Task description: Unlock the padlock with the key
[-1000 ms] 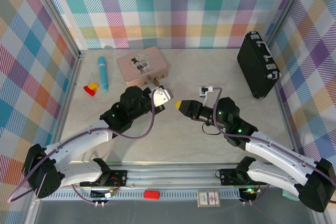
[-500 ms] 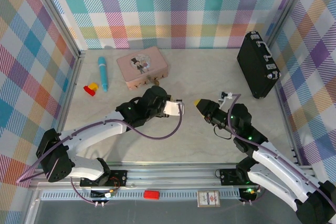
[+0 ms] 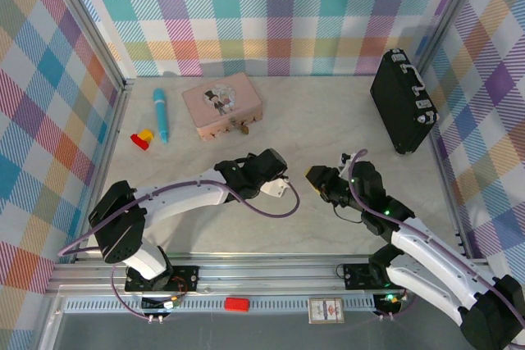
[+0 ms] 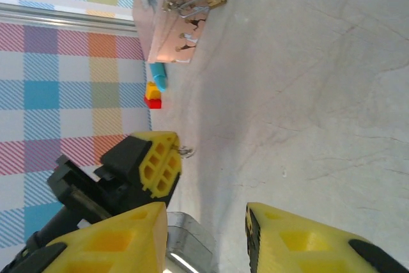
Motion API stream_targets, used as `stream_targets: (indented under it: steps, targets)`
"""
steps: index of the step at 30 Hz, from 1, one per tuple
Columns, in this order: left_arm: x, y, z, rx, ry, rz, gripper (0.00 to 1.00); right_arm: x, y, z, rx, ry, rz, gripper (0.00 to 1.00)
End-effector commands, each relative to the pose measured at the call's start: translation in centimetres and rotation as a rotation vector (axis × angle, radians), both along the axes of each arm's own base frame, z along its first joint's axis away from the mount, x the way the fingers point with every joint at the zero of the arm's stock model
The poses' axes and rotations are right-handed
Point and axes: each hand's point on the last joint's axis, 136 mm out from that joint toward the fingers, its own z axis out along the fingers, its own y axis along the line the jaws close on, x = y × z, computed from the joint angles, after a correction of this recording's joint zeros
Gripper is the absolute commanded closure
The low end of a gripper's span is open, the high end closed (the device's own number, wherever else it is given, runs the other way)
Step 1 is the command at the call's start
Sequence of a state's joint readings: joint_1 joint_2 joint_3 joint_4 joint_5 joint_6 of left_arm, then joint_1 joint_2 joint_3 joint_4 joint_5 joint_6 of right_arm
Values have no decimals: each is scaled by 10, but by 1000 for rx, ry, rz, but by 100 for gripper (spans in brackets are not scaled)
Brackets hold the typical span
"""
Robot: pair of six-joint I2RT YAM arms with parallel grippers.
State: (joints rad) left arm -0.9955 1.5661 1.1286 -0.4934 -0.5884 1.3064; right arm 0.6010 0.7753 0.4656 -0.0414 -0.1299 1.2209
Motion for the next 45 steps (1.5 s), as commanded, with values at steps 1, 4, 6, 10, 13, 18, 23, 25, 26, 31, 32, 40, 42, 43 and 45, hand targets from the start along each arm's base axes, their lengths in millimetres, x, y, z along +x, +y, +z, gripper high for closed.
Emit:
stream_targets:
  steps: [1,4,6,10,13,18,23,25,26,31,32,40,42,43,45]
  targets:
    - [-17,-6,-3,91,-14,-54,100,2,-5,1,-9,23,-35,62]
    - [-15,2,-21,96,15,-20,100,2,-6,-1,-15,28,-38,62]
    - [-4,14,-26,112,5,42,100,2,-6,-2,-16,30,-36,61]
    - [-13,-4,-22,98,-13,18,100,1,-4,-5,-23,36,-24,61]
    - [-13,-8,-18,62,-35,14,100,0,-3,-13,-33,58,-16,61]
    - [-22,-29,14,-226,-95,-67,100,-1,4,-21,-7,93,8,62]
    - [-27,-44,50,-477,-203,-156,100,2,20,-5,54,74,68,66]
    - [-30,-53,65,-574,-215,-190,100,3,29,3,100,63,100,67]
    - [-32,-57,71,-625,-216,-207,100,3,34,8,126,53,115,67]
    - [-29,-69,90,-759,-238,-258,100,0,47,34,186,-29,158,66]
    - [-28,-70,91,-772,-236,-267,100,-1,49,39,198,-47,157,65]
    - [-22,-65,93,-808,-218,-287,100,-3,31,54,256,-121,74,62]
    - [-21,-62,92,-815,-207,-285,100,-4,27,60,254,-139,61,61]
    - [-20,-61,91,-817,-204,-280,100,-5,25,63,256,-148,57,61]
    - [-20,-60,90,-820,-193,-284,100,-6,26,70,266,-159,65,61]
